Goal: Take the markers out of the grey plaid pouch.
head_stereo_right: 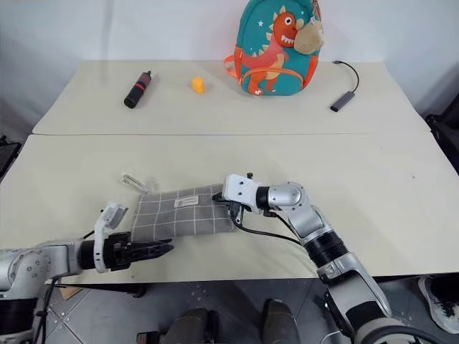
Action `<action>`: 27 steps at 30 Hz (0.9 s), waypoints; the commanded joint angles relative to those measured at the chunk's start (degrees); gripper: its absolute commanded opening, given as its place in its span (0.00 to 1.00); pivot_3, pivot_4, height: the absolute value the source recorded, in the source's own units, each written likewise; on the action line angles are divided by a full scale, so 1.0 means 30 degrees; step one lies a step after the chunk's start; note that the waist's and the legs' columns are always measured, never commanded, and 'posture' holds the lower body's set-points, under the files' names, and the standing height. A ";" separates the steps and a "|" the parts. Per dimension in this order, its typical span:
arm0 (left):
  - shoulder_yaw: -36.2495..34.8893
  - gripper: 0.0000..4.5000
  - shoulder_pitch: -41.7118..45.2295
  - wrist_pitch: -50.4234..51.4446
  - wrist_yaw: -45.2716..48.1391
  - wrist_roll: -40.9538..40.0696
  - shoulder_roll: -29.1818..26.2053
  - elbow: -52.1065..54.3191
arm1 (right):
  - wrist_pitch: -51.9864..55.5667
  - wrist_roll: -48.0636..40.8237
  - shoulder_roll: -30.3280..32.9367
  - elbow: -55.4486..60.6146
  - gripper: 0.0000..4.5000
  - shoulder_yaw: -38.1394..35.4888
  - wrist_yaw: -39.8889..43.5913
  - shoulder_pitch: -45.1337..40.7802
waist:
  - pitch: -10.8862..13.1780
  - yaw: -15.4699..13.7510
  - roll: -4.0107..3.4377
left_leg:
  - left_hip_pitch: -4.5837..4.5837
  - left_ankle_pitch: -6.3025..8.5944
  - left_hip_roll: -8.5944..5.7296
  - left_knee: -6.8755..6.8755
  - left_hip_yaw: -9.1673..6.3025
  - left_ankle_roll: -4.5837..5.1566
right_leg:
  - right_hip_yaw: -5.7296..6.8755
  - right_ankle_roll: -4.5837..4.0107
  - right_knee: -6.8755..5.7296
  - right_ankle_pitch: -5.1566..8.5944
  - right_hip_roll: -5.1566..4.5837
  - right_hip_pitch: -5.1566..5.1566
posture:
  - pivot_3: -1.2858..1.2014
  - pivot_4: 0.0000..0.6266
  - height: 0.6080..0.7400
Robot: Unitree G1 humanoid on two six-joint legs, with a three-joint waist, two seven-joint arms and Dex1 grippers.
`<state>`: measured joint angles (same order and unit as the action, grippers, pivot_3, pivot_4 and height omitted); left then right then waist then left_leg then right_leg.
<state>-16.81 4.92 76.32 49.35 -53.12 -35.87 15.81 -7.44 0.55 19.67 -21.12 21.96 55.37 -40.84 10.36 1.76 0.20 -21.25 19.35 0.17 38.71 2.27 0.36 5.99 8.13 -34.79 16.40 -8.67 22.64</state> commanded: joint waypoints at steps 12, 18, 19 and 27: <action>-0.6329 1.00 -0.3148 0.1525 -0.4464 -0.3403 0.0091 0.0198 | -0.1380 -0.0408 0.0295 0.0656 0.01 -0.0818 0.1170 0.0434 | 0.0000 -0.0078 -0.0002 | 0.0007 0.0027 0.0142 0.0065 -0.0010 -0.0030 | 0.0007 -0.0030 -0.0009 0.0016 0.0035 -0.0022 | 0.52 0.24 1.00; -0.6215 1.00 -0.1193 0.0900 -0.5166 -0.3337 -0.0068 -0.1875 | -0.2234 0.0321 0.0992 0.0018 0.01 -0.0379 0.1910 0.0628 | 0.0001 -0.0021 -0.0005 | 0.0018 0.0048 0.0149 0.0076 -0.0003 -0.0028 | 0.0003 -0.0043 -0.0023 0.0023 0.0043 -0.0024 | 0.52 0.24 1.00; -0.6133 1.00 -0.0852 0.0738 -0.5308 -0.3233 -0.0044 -0.2159 | -0.2384 0.0446 0.1038 -0.0042 0.01 -0.0320 0.1957 0.0657 | 0.0001 -0.0019 -0.0005 | 0.0016 0.0047 0.0148 0.0078 -0.0002 -0.0029 | 0.0004 -0.0046 -0.0031 0.0024 0.0045 -0.0020 | 0.52 0.24 1.00; -0.5813 1.00 0.2446 0.2159 -0.7029 -0.3715 0.0138 -0.5275 | -0.2674 0.0515 0.0990 0.0016 0.01 -0.0384 0.2141 0.0773 | 0.0000 -0.0010 -0.0002 | 0.0015 0.0052 0.0136 0.0094 0.0004 -0.0035 | 0.0009 -0.0047 -0.0039 0.0025 0.0050 -0.0023 | 0.52 0.24 1.00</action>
<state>-33.42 11.51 81.35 28.73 -62.74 -34.90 1.09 -14.97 1.95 22.41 -21.52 20.31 60.94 -39.10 10.36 1.73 0.19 -21.19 19.50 0.58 38.99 2.28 0.25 6.02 7.99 -34.91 16.47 -8.52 22.57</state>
